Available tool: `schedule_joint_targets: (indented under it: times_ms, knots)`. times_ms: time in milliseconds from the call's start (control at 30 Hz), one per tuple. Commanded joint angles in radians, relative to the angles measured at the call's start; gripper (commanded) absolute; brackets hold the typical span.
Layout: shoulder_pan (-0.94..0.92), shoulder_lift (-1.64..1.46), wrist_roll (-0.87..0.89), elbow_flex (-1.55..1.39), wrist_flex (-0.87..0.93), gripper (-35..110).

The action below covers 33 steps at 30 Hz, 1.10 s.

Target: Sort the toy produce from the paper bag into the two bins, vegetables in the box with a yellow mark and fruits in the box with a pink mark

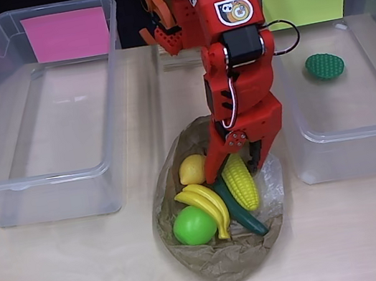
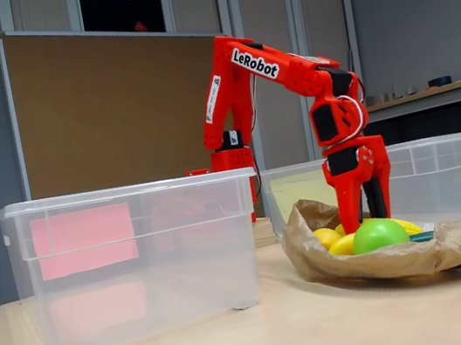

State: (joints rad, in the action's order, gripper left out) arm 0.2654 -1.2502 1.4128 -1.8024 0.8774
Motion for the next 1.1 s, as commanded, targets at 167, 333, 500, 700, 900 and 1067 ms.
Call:
schedule_joint_targets:
  times_ms: [167,333,500,700,900,1067]
  knots:
    - [-0.005,-0.029,-0.035,0.012,0.044,16]
    - [-0.003,-0.075,-0.077,0.057,0.117,14]
    - [-0.011,-0.158,-0.146,0.147,0.258,14]
    - [-0.003,-0.270,-0.198,0.313,0.508,14]
    - [0.133,-0.407,-0.043,0.428,0.792,13]
    - [0.364,-0.503,0.249,0.388,0.927,14]
